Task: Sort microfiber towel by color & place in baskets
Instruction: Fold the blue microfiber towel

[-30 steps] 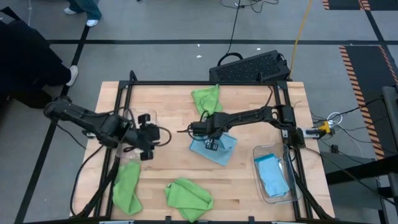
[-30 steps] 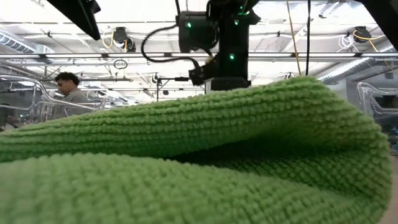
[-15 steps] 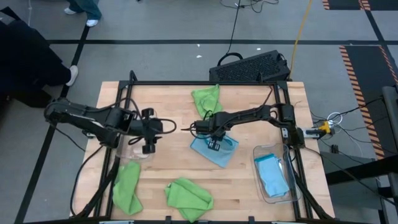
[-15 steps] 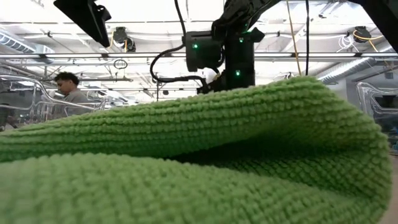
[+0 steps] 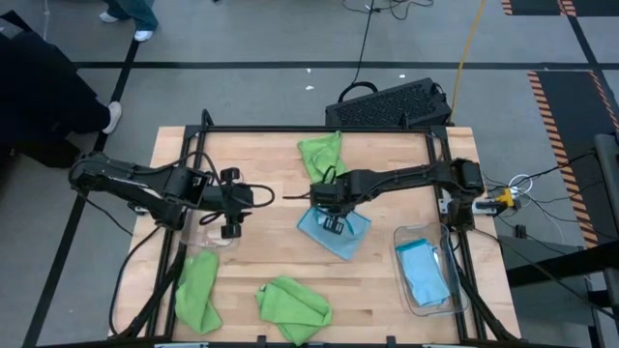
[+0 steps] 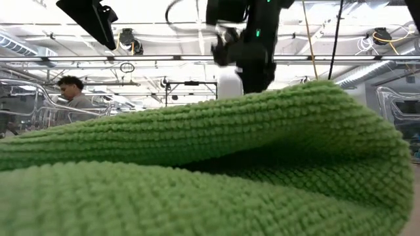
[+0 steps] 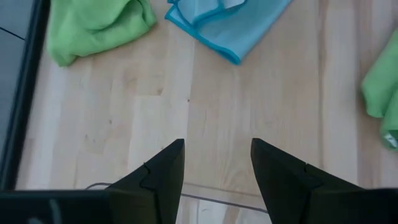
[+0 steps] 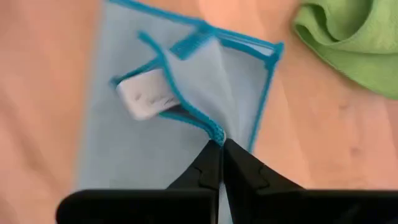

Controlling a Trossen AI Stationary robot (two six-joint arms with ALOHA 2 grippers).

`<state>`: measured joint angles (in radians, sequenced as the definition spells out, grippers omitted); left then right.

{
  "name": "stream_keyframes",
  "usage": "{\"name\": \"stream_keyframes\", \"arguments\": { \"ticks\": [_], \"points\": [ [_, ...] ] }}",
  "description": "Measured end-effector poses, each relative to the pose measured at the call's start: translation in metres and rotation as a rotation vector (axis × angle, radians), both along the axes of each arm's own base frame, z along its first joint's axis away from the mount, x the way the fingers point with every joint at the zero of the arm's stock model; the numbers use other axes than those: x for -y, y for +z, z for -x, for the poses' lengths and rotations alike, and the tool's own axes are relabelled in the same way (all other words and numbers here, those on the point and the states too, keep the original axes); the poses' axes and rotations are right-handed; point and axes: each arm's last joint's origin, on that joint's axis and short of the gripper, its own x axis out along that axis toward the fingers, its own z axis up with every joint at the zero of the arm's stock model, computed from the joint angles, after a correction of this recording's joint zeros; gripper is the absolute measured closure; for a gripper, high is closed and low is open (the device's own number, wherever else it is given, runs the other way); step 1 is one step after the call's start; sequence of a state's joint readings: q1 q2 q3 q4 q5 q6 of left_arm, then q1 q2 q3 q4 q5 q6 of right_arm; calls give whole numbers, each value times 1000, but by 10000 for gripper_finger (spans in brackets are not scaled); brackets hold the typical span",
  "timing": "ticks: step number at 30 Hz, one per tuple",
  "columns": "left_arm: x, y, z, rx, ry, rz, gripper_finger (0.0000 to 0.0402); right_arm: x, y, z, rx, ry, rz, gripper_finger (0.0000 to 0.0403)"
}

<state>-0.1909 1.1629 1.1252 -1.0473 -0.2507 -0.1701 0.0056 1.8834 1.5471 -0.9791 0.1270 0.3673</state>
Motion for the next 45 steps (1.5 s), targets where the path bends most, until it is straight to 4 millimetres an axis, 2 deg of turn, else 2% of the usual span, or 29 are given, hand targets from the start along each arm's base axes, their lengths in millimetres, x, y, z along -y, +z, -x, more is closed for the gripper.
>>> {"name": "stream_keyframes", "arguments": {
  "ticks": [5,11,19,24,28,34,45],
  "points": [
    [2,0,0,-14,-36,66,213,-29,23,4,125,-35,-84,401],
    [11,-1,2,-20,-75,85,213,-76,30,-7,315,-61,-206,402],
    [27,-3,12,-69,-95,82,213,-129,18,-38,588,-126,-404,402],
    [36,-5,20,-106,-78,80,213,-150,8,-45,643,-133,-471,402],
    [42,-5,22,-107,-90,88,213,-150,0,-41,564,-112,-421,402],
    [44,-5,23,-101,-87,96,213,-122,-12,-34,394,-111,-293,403],
    [40,-5,21,-92,-23,108,213,-84,-18,-34,301,-72,-161,401]
  ]
}}
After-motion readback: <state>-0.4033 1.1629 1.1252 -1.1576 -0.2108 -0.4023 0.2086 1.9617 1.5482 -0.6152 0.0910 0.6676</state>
